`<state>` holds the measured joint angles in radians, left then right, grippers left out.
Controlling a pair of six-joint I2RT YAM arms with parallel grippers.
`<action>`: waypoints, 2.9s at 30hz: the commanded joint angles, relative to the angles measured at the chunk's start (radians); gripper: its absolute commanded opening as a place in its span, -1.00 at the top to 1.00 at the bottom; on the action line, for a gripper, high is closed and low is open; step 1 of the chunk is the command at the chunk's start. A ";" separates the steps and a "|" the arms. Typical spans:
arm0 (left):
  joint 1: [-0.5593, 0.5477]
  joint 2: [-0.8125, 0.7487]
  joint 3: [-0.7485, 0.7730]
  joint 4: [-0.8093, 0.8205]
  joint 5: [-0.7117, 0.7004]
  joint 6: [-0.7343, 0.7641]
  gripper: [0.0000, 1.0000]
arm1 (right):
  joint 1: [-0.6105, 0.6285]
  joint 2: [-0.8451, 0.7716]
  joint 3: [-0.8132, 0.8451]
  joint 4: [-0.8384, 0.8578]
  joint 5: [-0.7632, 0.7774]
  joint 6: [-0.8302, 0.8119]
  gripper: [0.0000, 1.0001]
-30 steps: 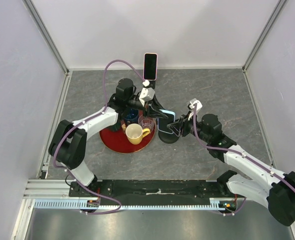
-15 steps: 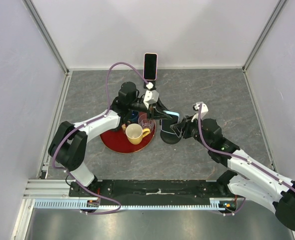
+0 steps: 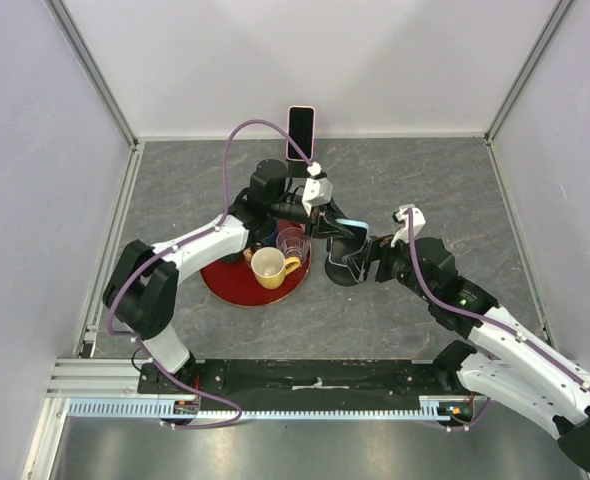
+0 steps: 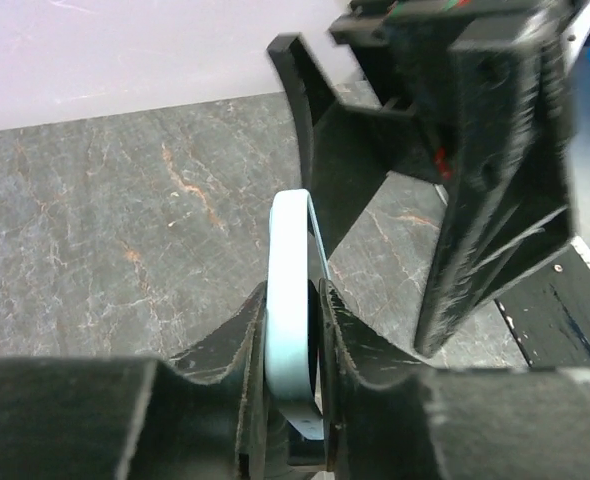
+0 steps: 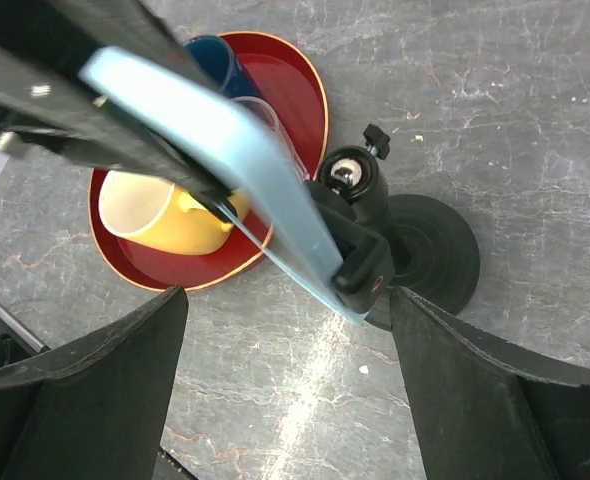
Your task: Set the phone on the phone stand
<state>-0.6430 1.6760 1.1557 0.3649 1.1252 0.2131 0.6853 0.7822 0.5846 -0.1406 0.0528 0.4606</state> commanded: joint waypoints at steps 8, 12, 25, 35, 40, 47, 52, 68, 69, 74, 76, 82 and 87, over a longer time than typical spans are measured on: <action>0.040 0.039 0.067 -0.100 -0.029 -0.009 -0.60 | 0.003 -0.054 0.167 -0.194 0.102 -0.026 -0.78; 0.057 -0.027 -0.007 -0.008 -0.024 -0.050 -0.80 | 0.005 -0.015 0.216 -0.235 0.122 -0.039 -0.78; 0.207 -0.291 -0.240 0.276 -0.126 -0.244 -0.82 | 0.166 0.143 0.412 -0.379 0.386 0.209 -0.96; 0.229 -0.415 -0.341 0.272 -0.513 -0.184 -0.77 | 0.350 0.399 0.679 -0.715 0.741 0.562 -0.96; 0.236 -0.424 -0.347 0.239 -0.585 -0.152 -0.77 | 0.396 0.482 0.770 -0.781 0.843 0.644 -0.96; 0.249 -0.414 -0.361 0.246 -0.611 -0.149 -0.76 | 0.441 0.639 0.912 -0.986 0.981 0.786 -0.96; 0.266 -0.404 -0.373 0.279 -0.620 -0.172 -0.76 | 0.444 0.672 0.923 -0.992 0.996 0.788 -0.96; 0.286 -0.394 -0.376 0.281 -0.602 -0.187 -0.75 | 0.441 0.759 0.959 -1.004 1.072 0.739 -0.96; 0.286 -0.392 -0.375 0.281 -0.599 -0.187 -0.76 | 0.439 0.761 0.956 -1.001 1.076 0.739 -0.96; 0.286 -0.383 -0.375 0.286 -0.601 -0.187 -0.75 | 0.428 0.766 0.945 -0.996 1.091 0.751 -0.93; 0.286 -0.383 -0.375 0.284 -0.607 -0.184 -0.75 | 0.424 0.769 0.937 -0.993 1.101 0.751 -0.90; 0.290 -0.387 -0.378 0.275 -0.622 -0.172 -0.75 | 0.416 0.790 0.931 -0.976 1.104 0.736 -0.83; 0.292 -0.383 -0.378 0.281 -0.620 -0.179 -0.75 | 0.411 0.793 0.908 -0.959 1.110 0.736 -0.68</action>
<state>-0.3592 1.2842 0.7784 0.5995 0.5240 0.0254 1.1015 1.5707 1.5108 -1.1233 1.1229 1.2003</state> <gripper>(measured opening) 0.880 0.881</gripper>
